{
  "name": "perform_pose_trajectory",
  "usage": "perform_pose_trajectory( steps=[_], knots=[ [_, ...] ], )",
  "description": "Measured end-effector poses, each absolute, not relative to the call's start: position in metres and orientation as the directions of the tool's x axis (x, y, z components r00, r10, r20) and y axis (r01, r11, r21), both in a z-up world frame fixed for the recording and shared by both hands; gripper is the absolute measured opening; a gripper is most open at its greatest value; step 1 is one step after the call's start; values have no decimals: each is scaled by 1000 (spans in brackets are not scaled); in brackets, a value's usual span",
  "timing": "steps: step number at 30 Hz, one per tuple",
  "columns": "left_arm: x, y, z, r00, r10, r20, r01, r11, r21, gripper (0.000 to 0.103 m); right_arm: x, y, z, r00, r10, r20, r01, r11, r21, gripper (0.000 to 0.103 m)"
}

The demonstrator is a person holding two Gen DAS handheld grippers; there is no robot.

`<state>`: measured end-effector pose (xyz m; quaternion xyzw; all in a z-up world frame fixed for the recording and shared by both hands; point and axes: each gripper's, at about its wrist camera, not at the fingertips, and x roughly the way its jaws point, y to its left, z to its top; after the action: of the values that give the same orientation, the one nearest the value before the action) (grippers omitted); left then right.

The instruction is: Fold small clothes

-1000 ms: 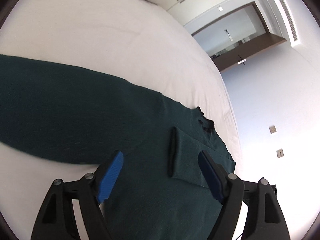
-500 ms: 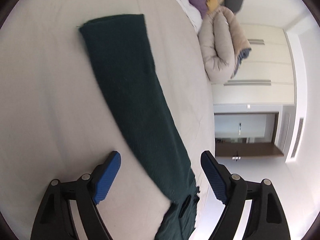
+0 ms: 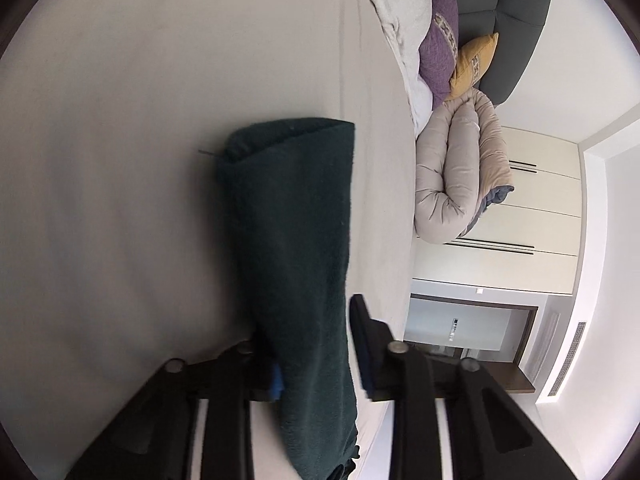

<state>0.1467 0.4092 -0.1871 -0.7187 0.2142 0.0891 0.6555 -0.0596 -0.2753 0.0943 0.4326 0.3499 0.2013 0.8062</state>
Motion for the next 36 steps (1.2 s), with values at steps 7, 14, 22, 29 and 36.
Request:
perform_pose_trajectory(
  steps=[7,14,22,29,36],
  knots=[
    [163,391,-134,850,-176,-496,-455,227,-861,7,-55,-275,56,678,614,-404,31,525,851,76],
    [228,208,-11,782,-161,-602,-200,851,-486,7,-59,-300,33,711,572,-409,77,514,854,76],
    [206,-66,-99,692,78,-717,230,919,322,12,-39,-327,7,701,534,-472,174,514,840,76],
    [185,-27,-94,693,-32,-721,167,979,116,91,17,-306,-22,596,614,-518,198,513,835,76],
    [146,33,-96,686,-211,-696,73,972,-223,91,84,-239,-73,424,705,-569,276,497,822,75]
  ],
)
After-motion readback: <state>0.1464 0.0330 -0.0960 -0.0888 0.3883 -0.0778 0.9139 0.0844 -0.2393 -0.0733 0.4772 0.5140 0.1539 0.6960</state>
